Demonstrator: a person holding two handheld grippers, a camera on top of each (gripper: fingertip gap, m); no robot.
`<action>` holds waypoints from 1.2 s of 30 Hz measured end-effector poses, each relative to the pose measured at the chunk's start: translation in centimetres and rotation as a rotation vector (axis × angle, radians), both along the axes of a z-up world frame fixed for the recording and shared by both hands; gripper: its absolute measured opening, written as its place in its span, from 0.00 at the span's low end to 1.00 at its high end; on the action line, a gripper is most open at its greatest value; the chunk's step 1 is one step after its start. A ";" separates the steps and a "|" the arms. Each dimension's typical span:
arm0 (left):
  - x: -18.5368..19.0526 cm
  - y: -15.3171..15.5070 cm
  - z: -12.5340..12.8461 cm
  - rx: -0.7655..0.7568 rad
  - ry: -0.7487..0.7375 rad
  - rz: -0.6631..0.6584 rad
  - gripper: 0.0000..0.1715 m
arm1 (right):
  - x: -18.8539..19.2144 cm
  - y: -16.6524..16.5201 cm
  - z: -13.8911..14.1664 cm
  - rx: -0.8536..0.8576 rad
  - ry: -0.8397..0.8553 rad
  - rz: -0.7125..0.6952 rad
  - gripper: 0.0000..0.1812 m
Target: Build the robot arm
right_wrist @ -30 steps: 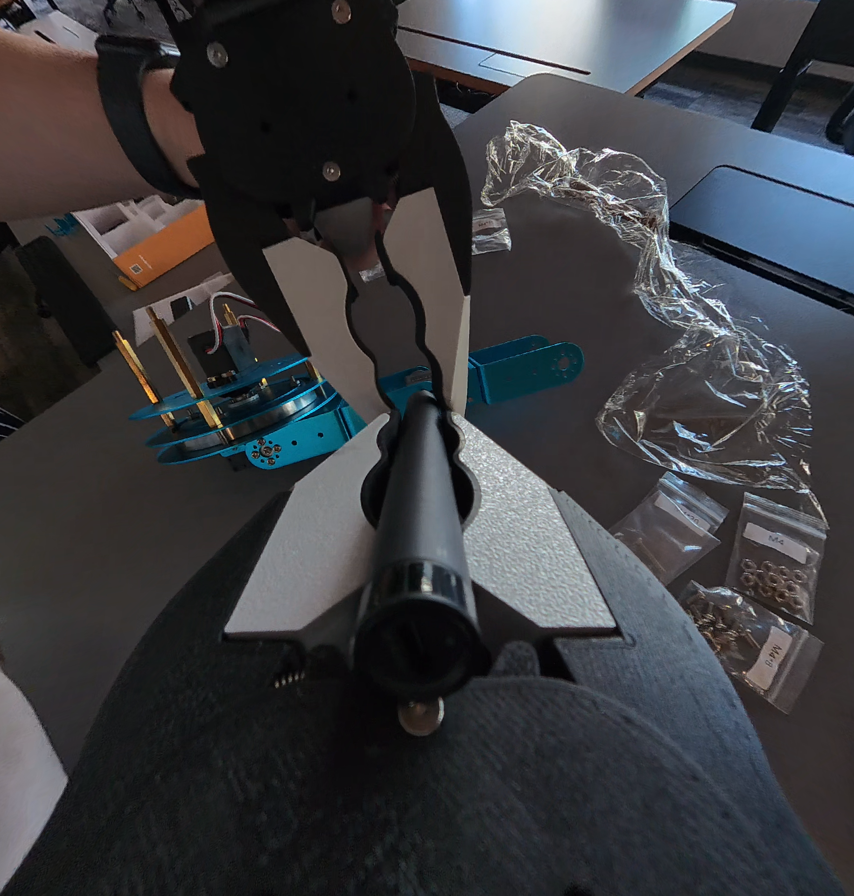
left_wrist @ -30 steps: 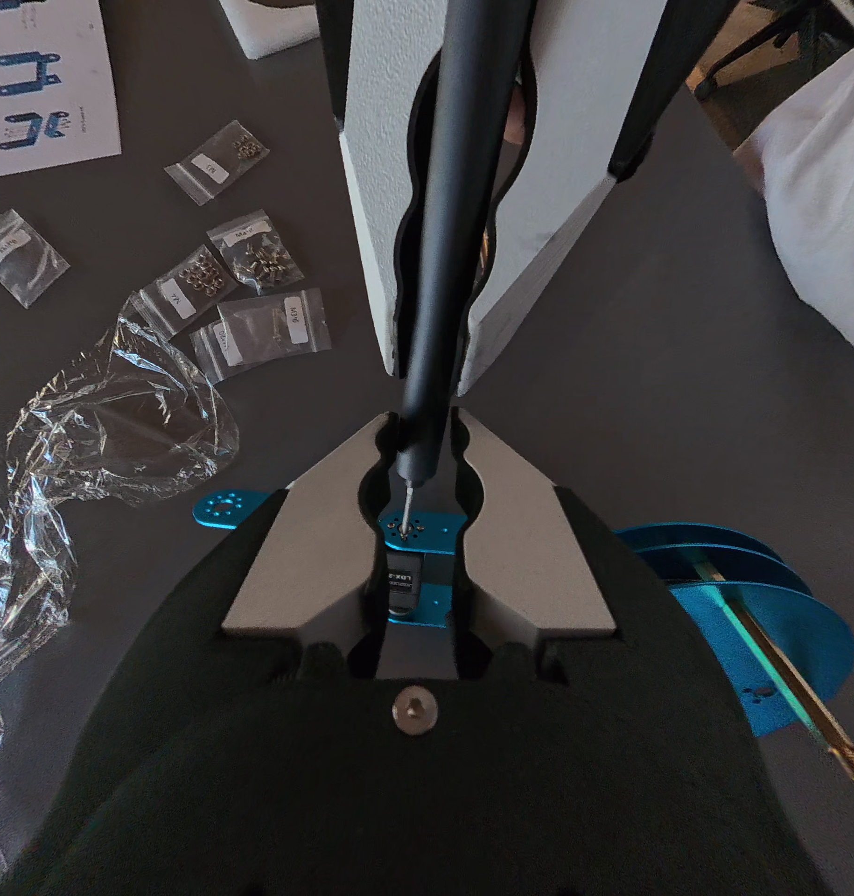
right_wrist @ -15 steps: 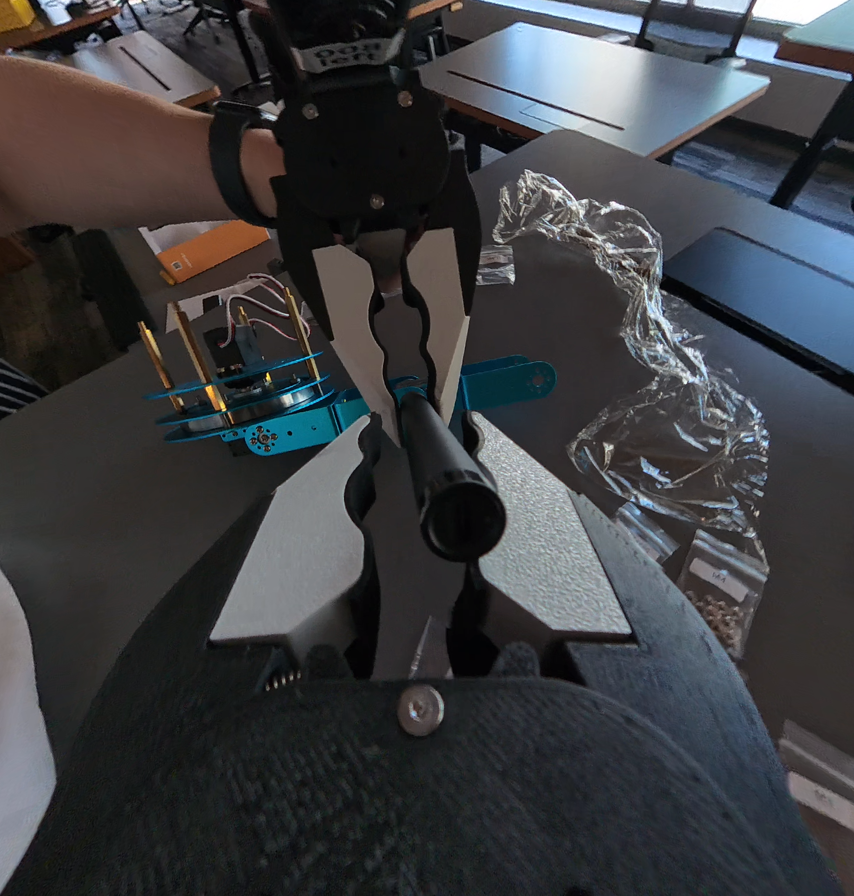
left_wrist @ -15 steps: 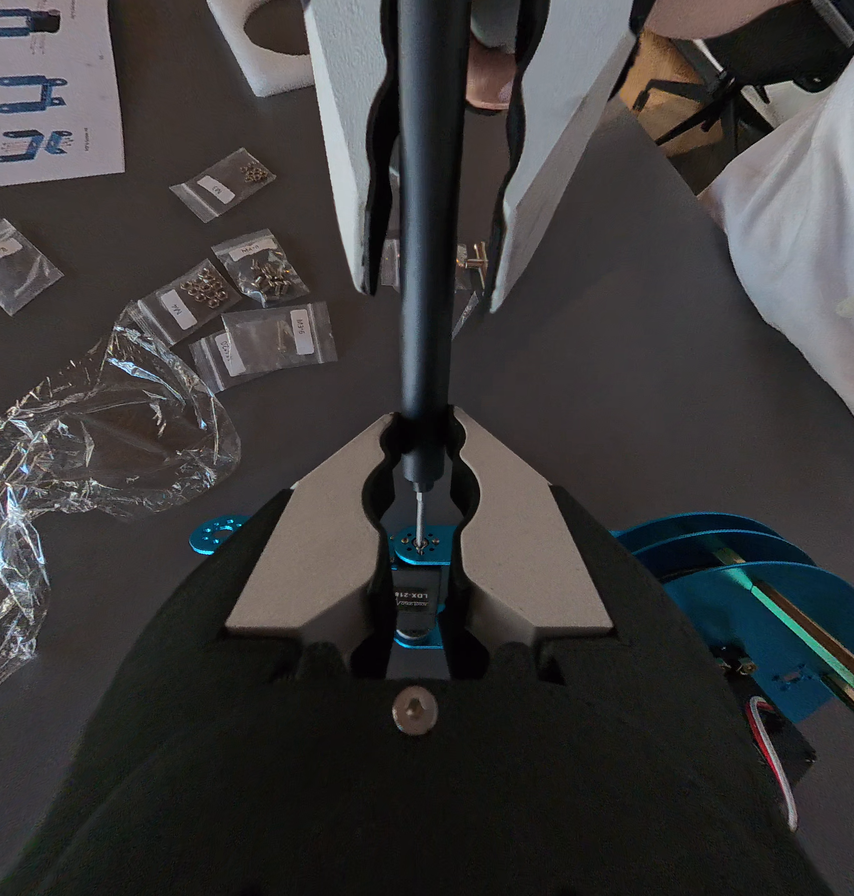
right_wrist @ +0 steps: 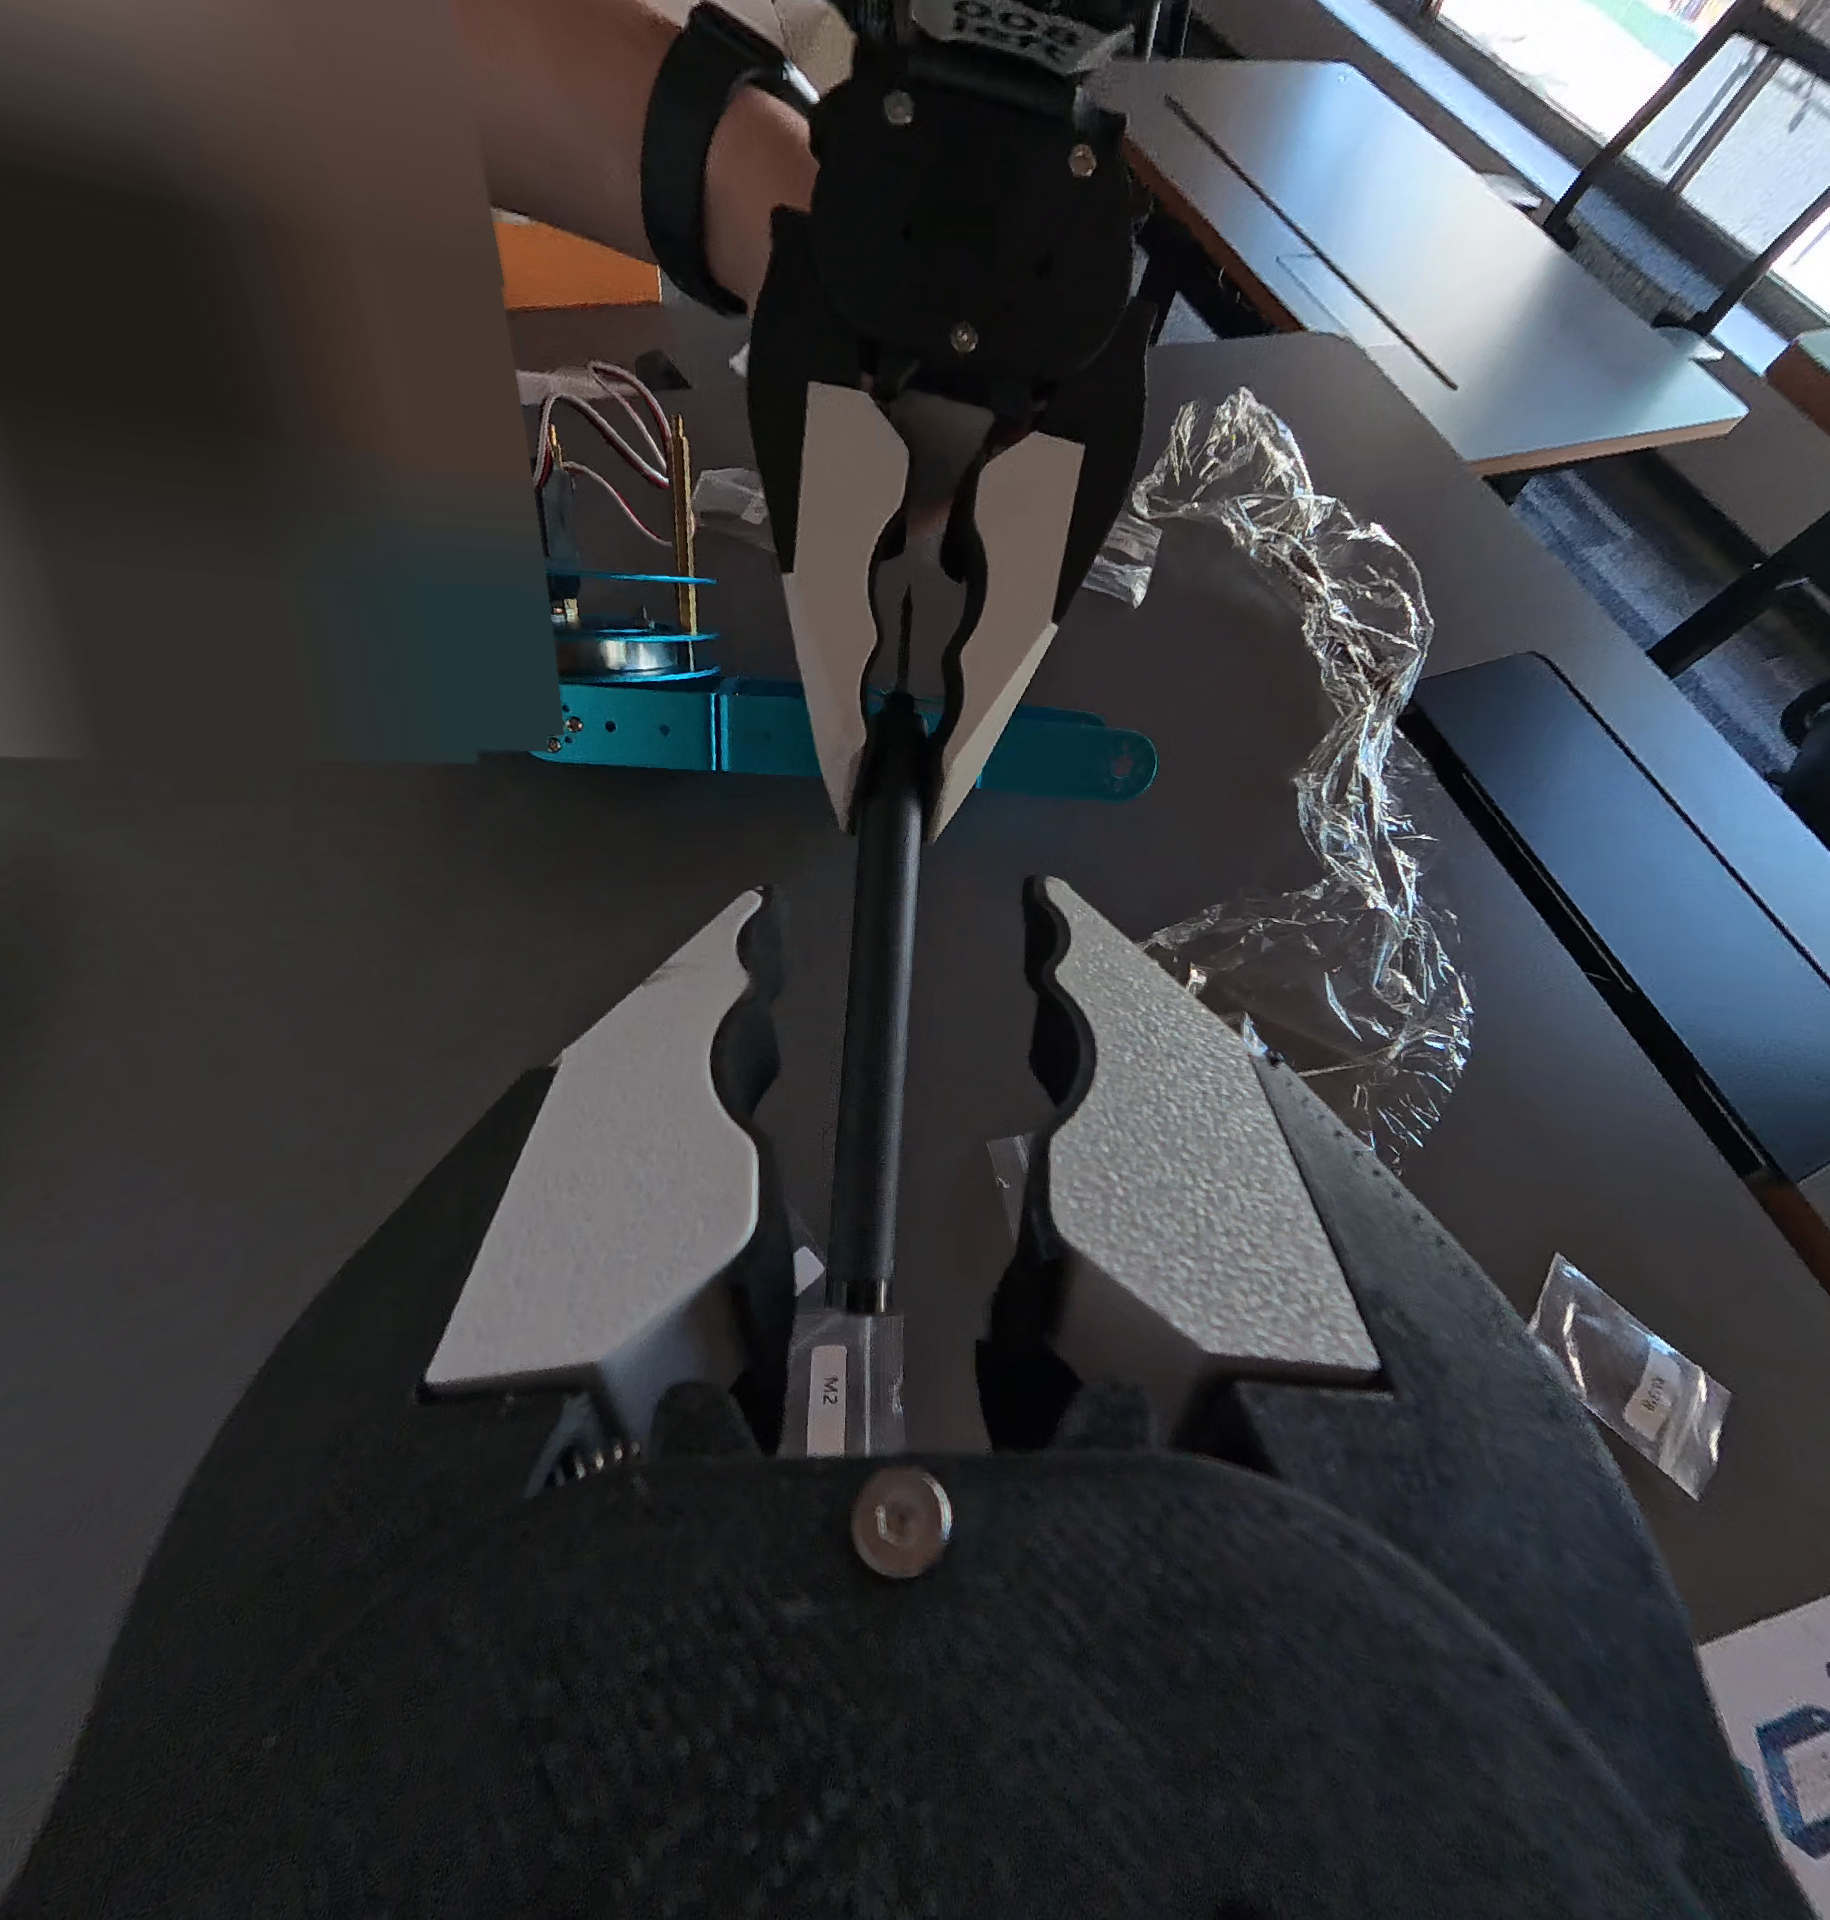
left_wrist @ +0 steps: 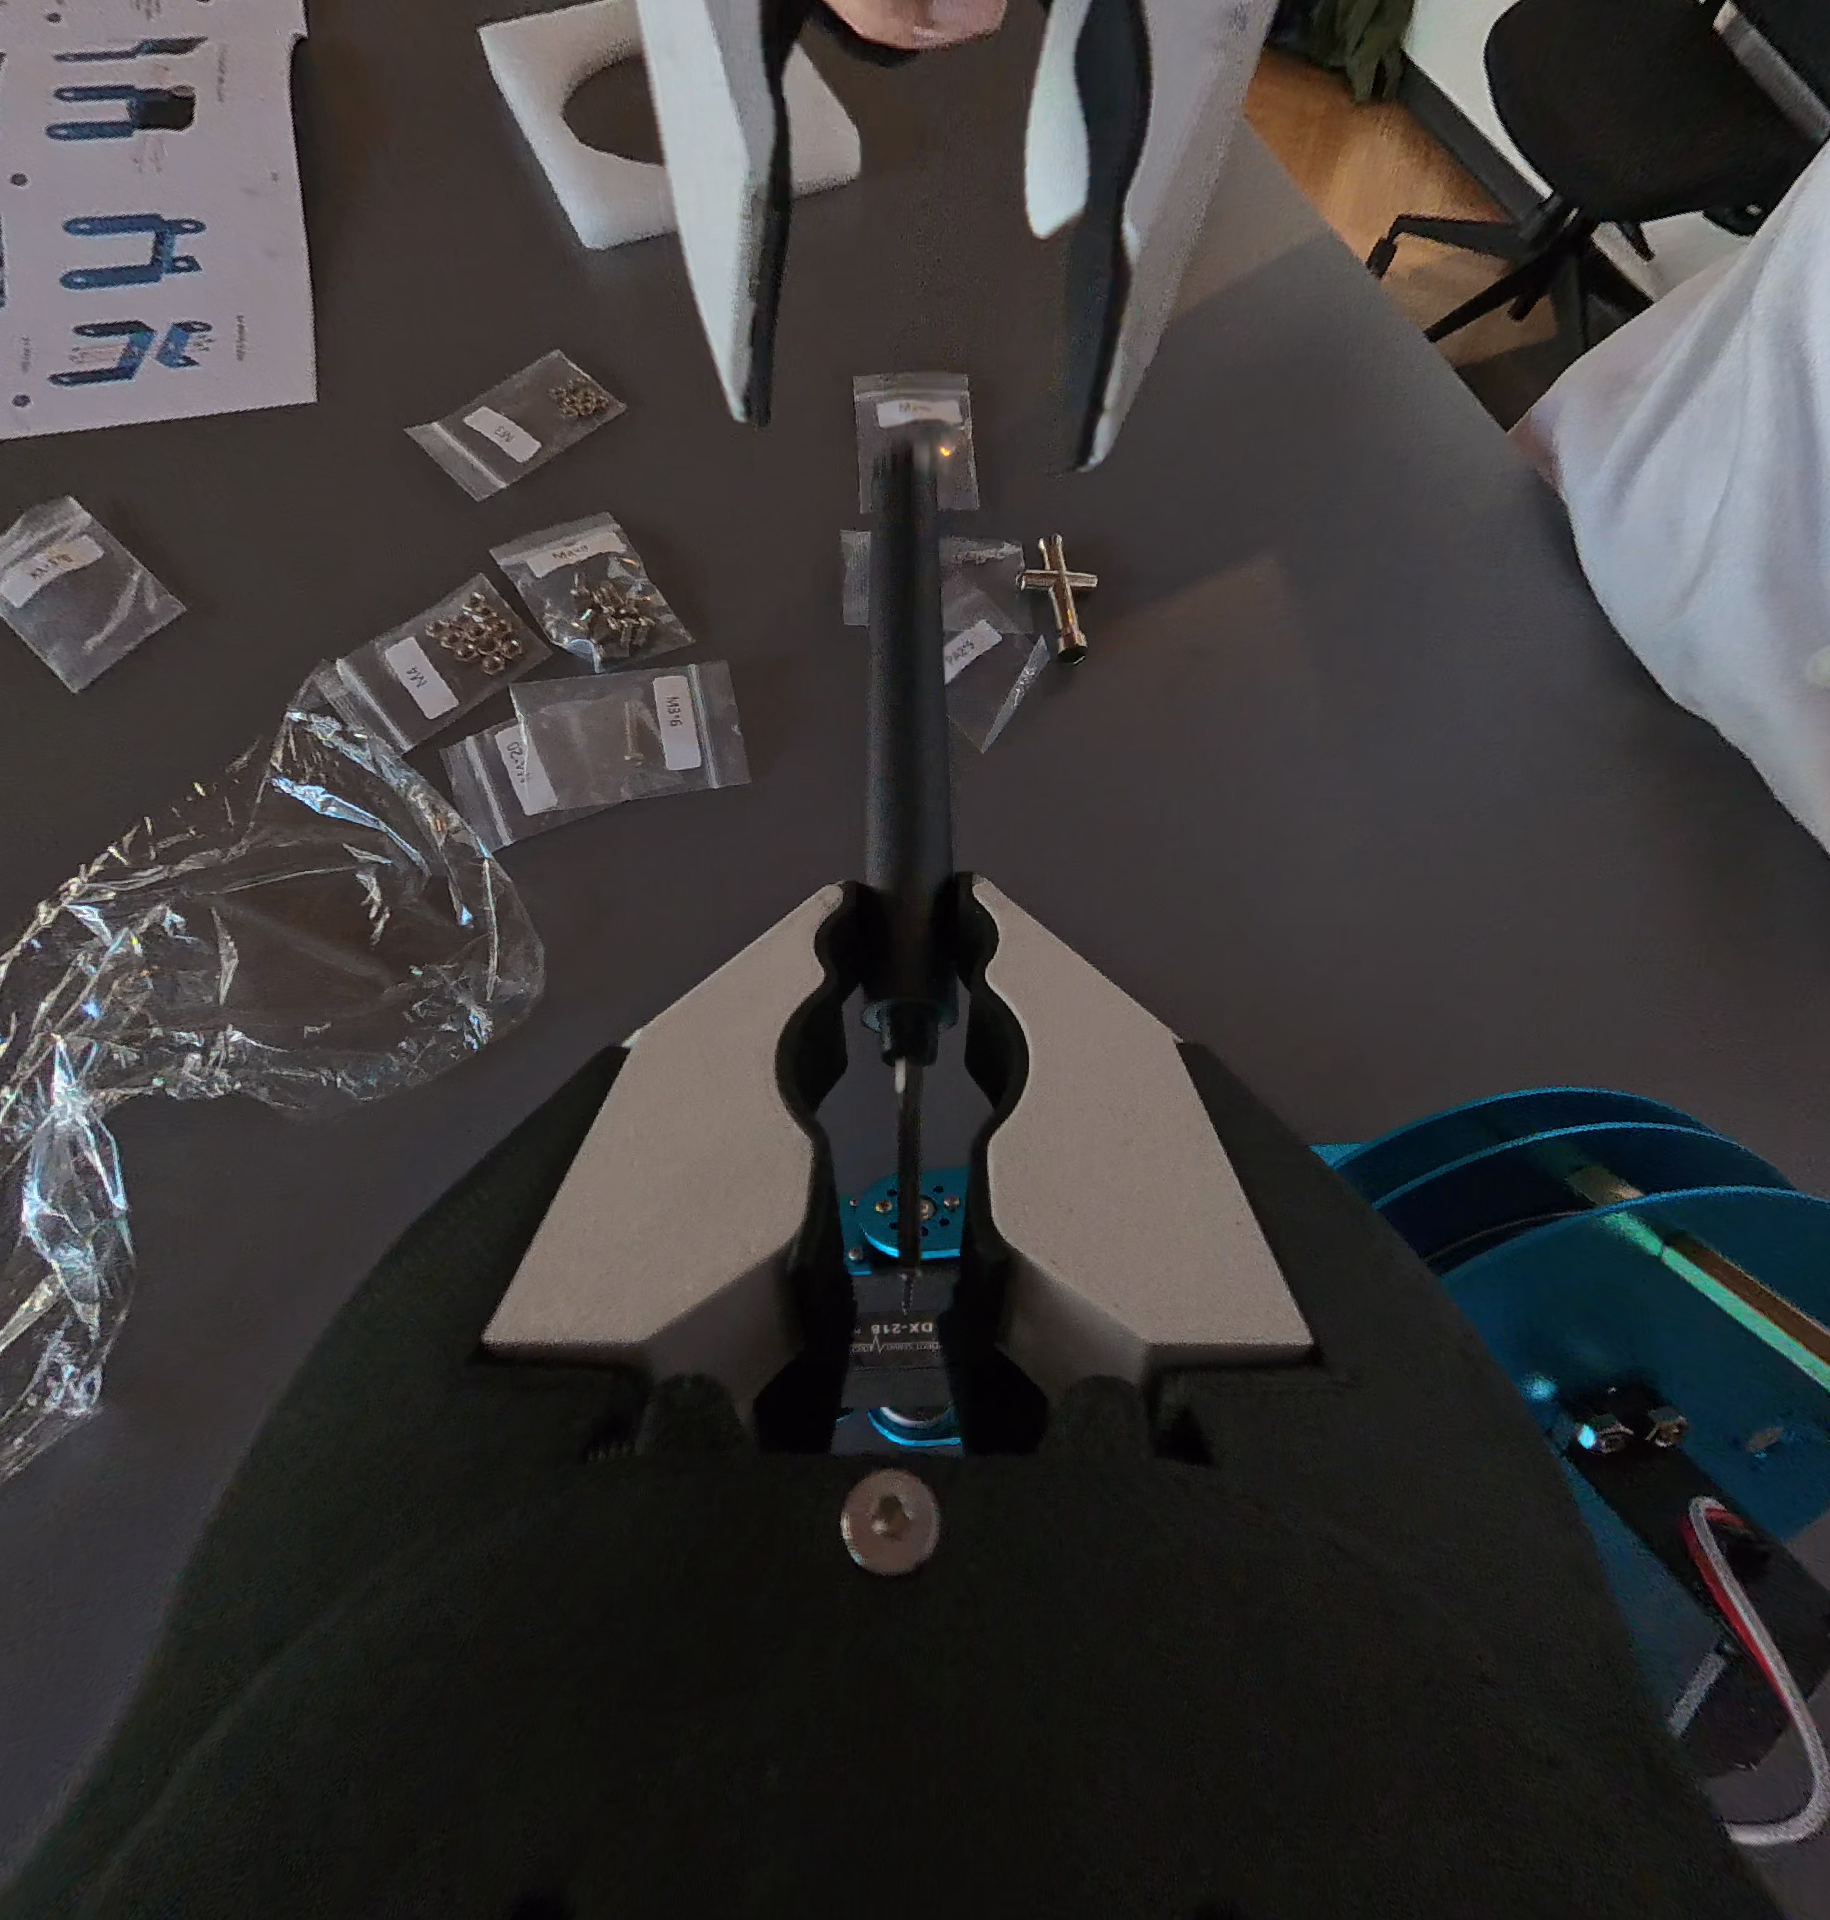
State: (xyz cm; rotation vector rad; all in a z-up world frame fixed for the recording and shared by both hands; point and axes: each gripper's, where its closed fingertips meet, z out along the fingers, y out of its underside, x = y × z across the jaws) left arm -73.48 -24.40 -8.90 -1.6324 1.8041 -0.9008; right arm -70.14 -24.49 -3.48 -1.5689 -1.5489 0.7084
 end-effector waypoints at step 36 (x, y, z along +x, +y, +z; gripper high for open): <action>0.0 -1.5 2.3 -0.226 0.113 -0.058 0.09 | 2.0 -0.9 -1.4 -0.224 -0.005 -0.046 0.10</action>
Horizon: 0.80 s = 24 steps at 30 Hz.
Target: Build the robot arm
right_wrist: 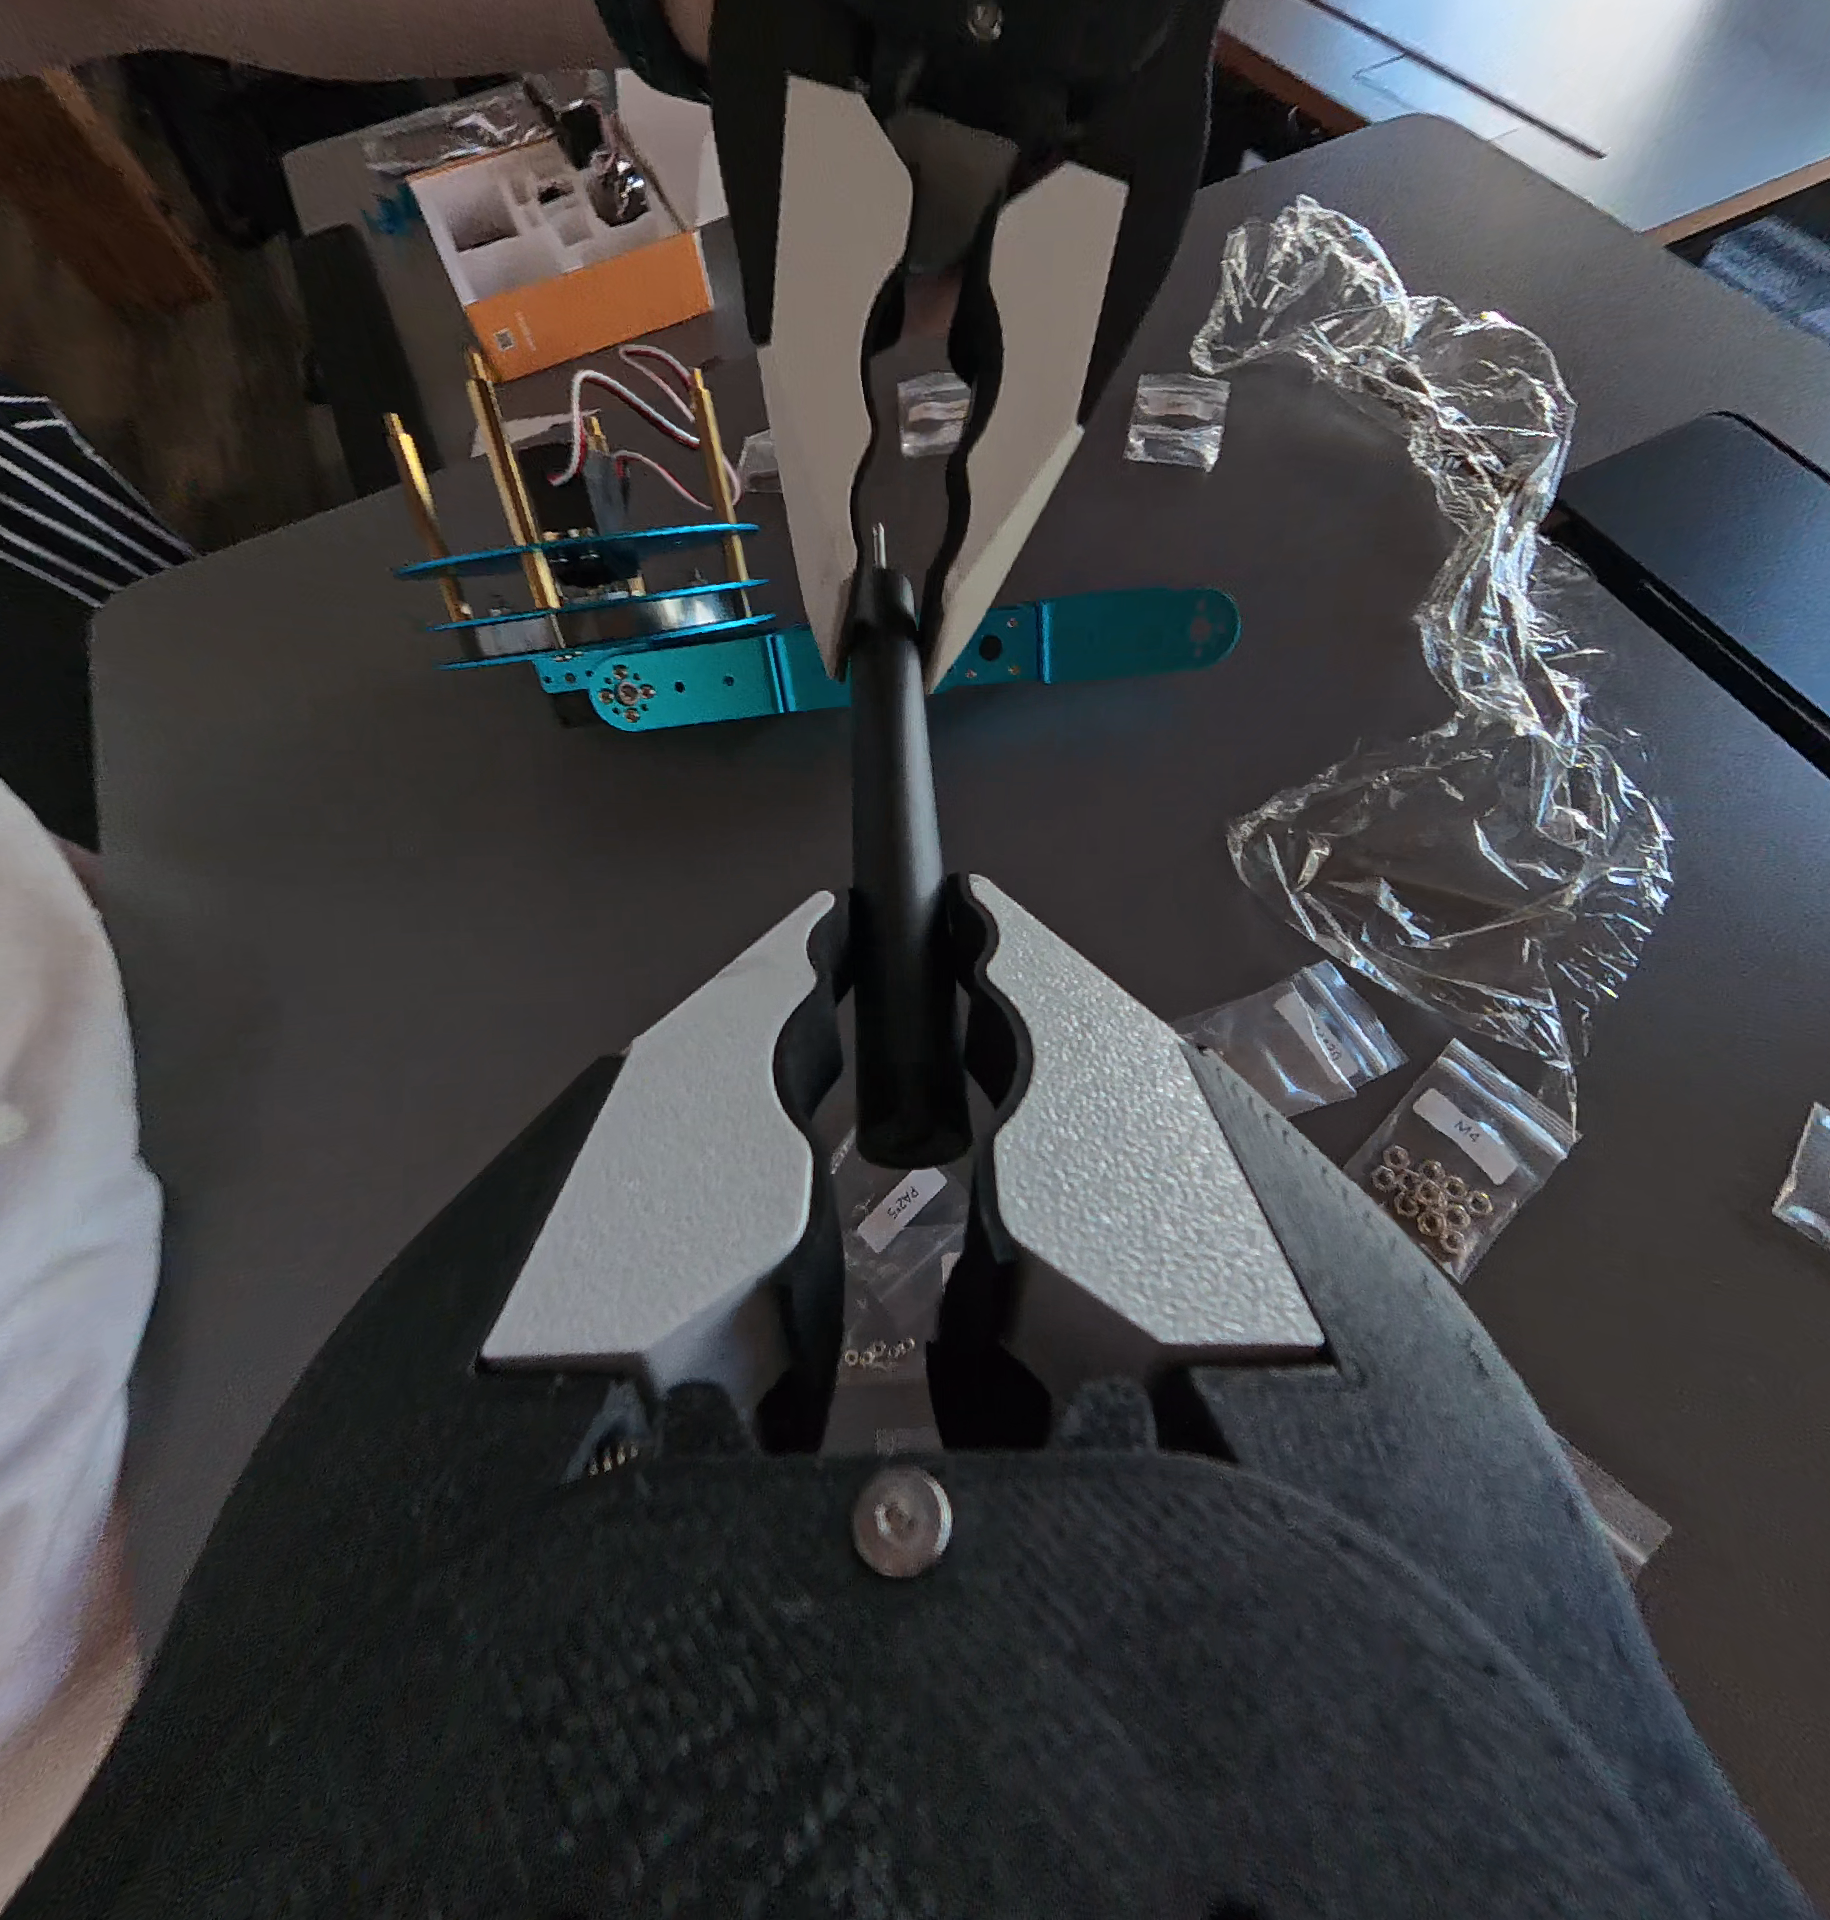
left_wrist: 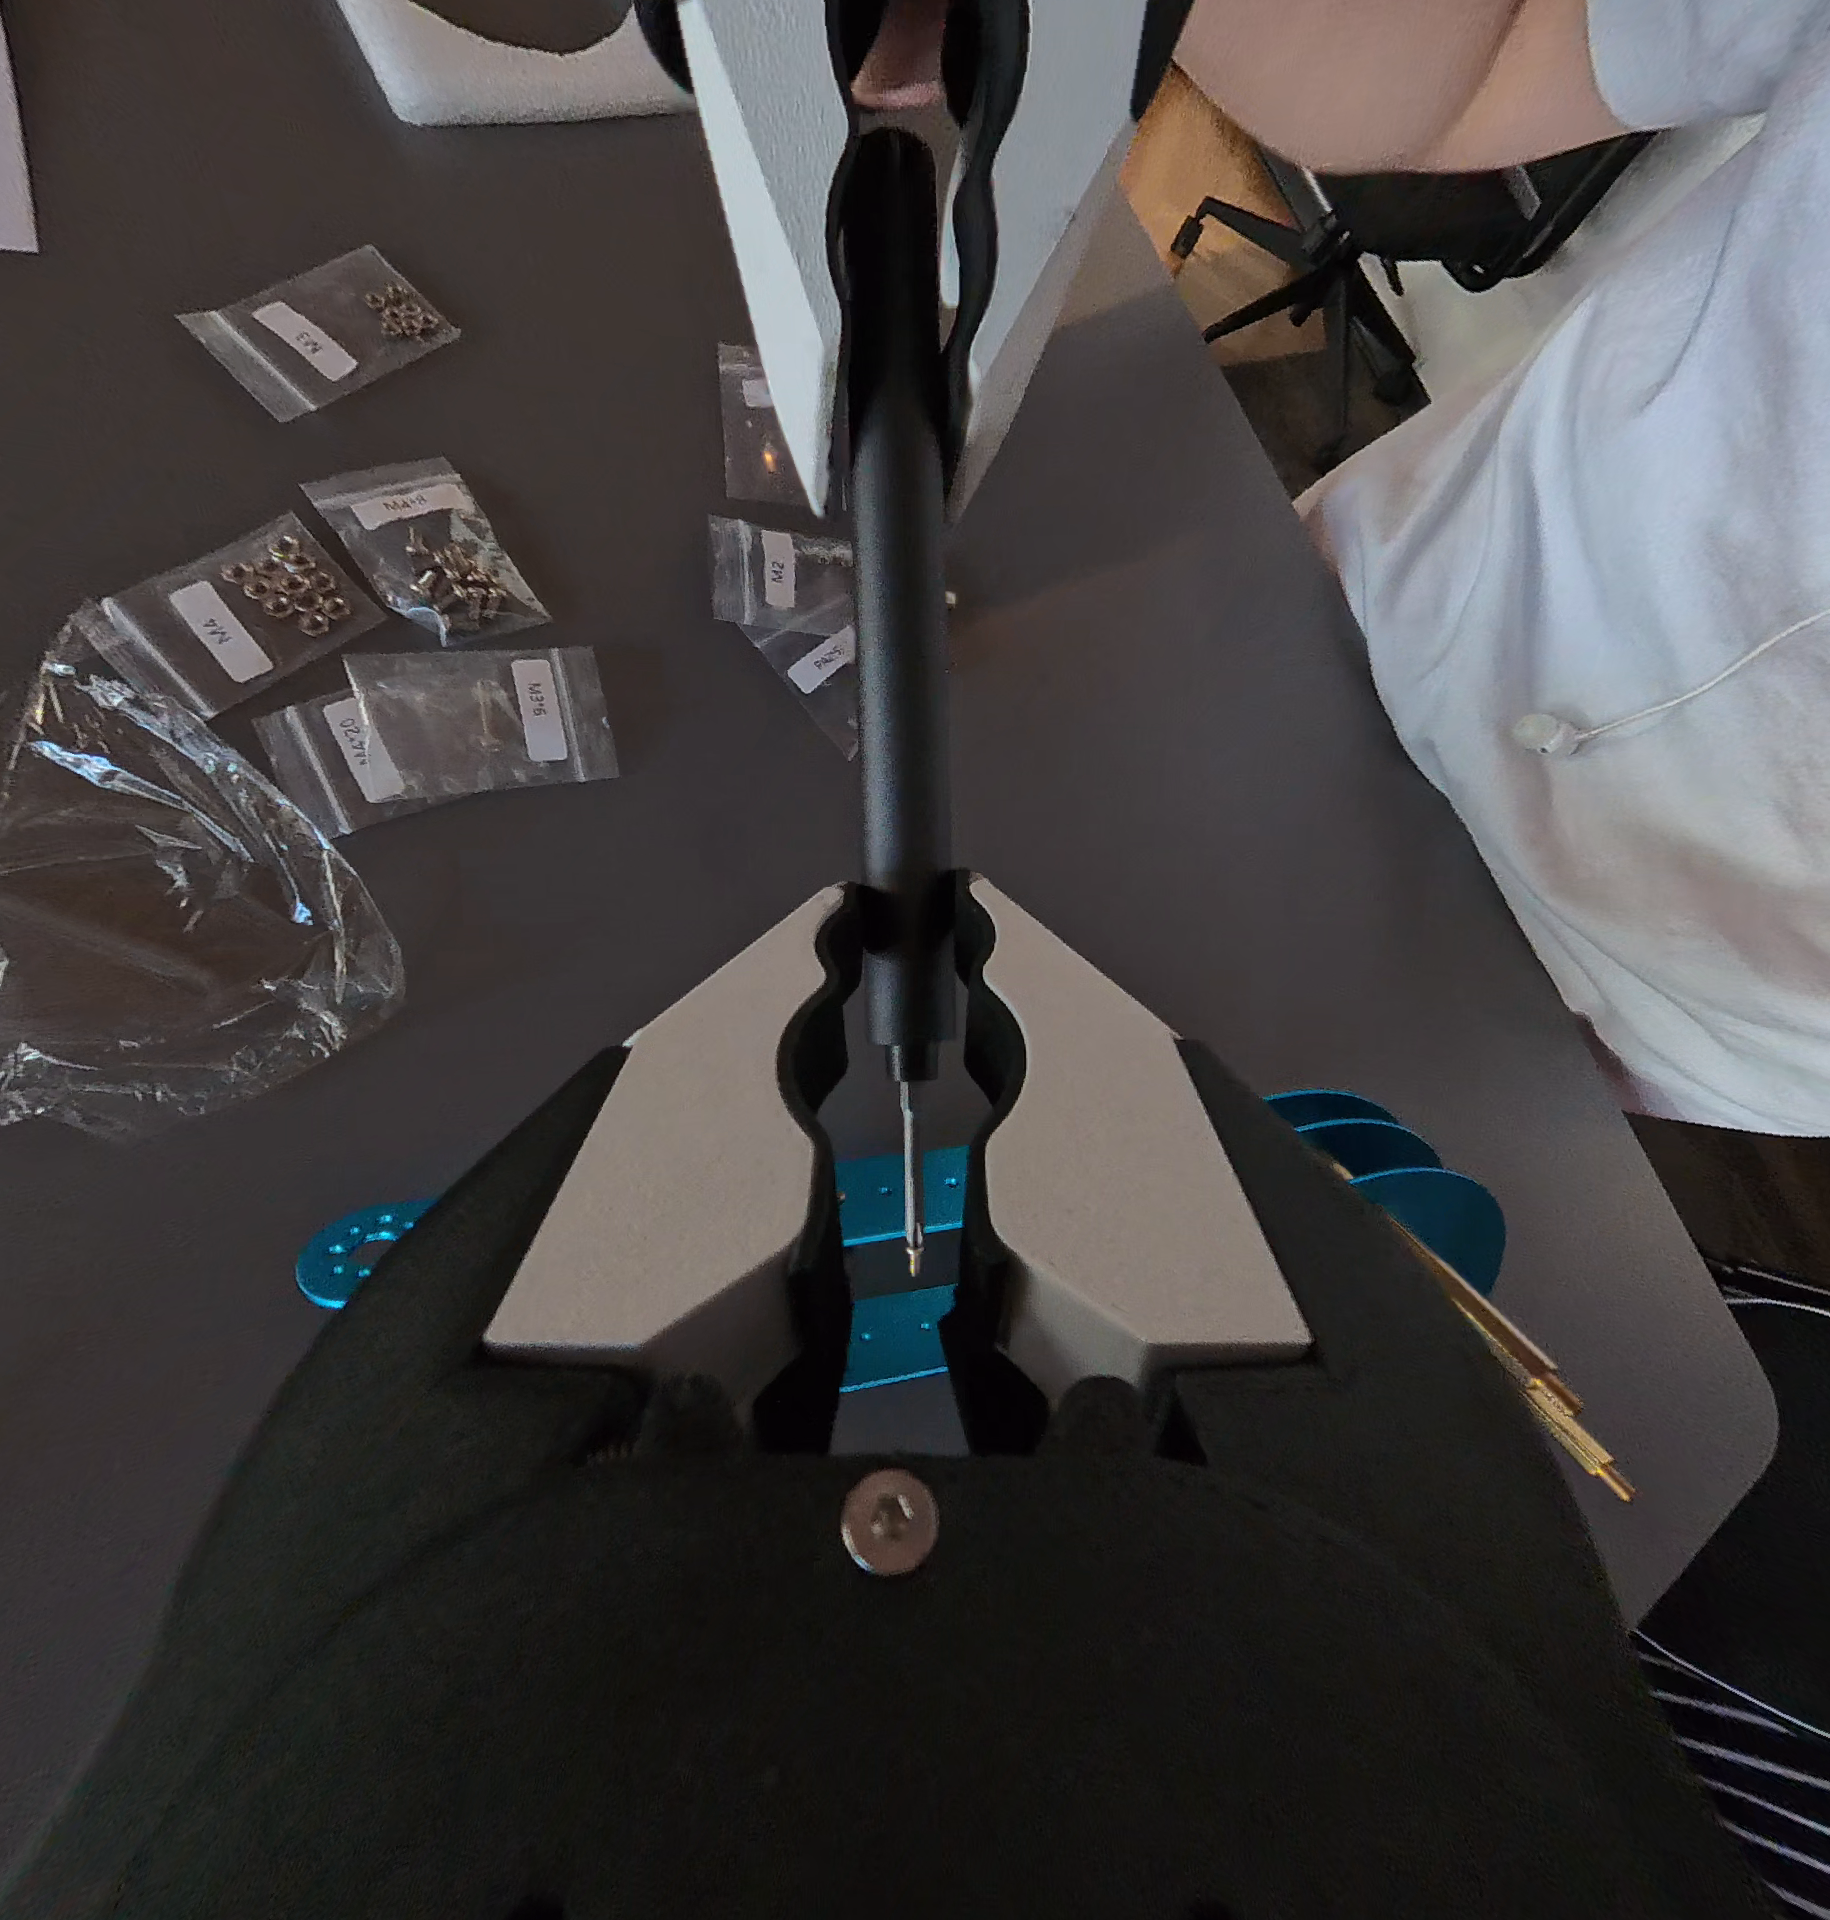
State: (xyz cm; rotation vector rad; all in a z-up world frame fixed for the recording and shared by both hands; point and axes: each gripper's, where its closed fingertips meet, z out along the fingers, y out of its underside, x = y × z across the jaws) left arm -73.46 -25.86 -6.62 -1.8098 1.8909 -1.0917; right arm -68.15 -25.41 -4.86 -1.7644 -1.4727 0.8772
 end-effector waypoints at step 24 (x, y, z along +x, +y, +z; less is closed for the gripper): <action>2.5 1.0 0.6 0.053 0.002 0.120 0.09 | -0.4 2.8 5.3 -0.142 0.275 0.100 0.10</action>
